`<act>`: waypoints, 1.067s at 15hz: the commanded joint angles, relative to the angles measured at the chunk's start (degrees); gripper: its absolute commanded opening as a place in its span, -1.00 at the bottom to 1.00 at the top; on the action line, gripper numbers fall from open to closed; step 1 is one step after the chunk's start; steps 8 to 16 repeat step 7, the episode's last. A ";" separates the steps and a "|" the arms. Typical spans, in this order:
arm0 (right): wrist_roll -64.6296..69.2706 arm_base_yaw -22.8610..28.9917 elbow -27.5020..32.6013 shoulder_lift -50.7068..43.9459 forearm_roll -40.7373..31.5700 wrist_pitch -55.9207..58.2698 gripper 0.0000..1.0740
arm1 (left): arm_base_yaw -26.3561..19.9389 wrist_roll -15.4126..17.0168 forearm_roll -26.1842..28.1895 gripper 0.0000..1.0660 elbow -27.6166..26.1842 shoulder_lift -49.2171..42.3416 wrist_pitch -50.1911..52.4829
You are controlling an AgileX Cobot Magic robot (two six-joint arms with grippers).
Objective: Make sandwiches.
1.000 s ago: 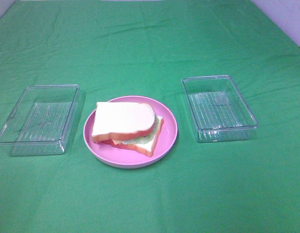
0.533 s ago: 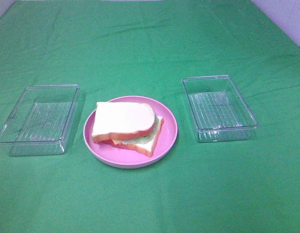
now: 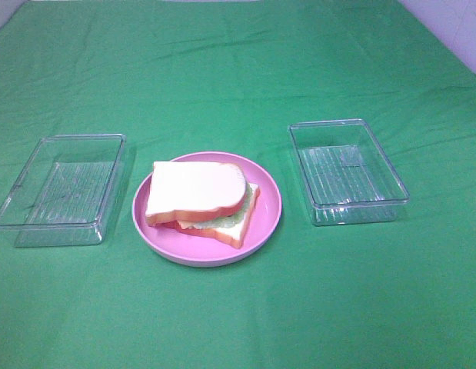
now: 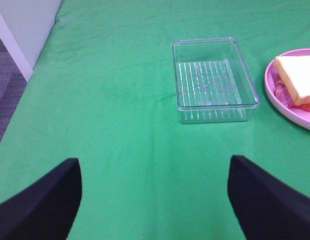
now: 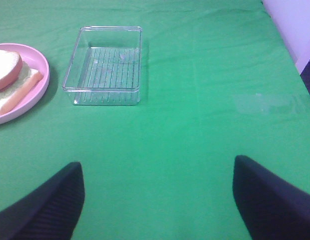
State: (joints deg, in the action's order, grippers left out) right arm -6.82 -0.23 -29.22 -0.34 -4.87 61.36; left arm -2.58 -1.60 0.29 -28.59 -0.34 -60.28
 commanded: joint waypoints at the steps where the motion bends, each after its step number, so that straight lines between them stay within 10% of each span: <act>1: -0.80 -0.11 0.29 -0.80 0.06 -0.57 0.43 | -0.23 0.00 0.52 0.43 0.06 -1.20 0.57; 16: -0.80 -0.11 0.29 -0.80 0.06 -0.57 0.43 | -0.23 0.00 0.52 0.43 0.06 -1.20 0.57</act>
